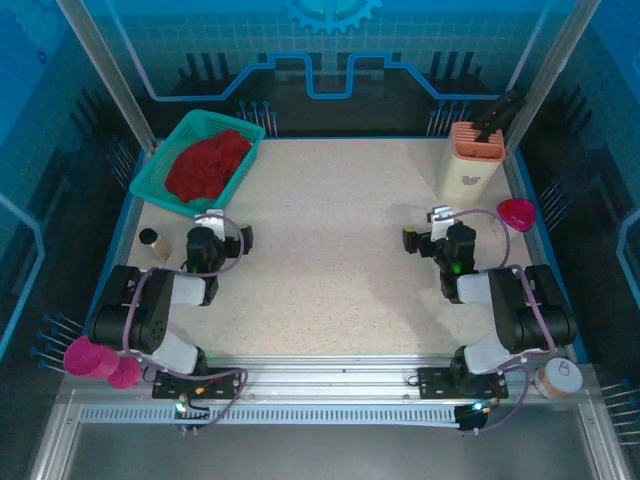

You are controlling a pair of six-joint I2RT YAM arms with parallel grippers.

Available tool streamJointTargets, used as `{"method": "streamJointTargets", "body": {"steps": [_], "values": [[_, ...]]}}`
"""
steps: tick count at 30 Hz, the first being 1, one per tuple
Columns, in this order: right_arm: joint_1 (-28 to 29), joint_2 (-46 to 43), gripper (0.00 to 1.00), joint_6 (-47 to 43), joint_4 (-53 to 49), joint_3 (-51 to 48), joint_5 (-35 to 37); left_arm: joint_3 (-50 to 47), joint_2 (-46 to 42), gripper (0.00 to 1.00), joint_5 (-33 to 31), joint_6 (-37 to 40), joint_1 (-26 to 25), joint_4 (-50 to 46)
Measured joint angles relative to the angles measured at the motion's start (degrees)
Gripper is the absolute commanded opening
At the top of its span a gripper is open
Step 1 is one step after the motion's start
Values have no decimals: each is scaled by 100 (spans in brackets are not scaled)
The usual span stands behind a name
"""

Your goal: Fold the inside-out t-shirt

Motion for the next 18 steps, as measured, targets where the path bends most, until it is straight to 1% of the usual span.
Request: {"method": "streamJointTargets", "body": {"steps": [18], "values": [[-37, 0, 100, 2, 26, 20, -153, 37, 0, 99, 59, 92, 52, 26]]}}
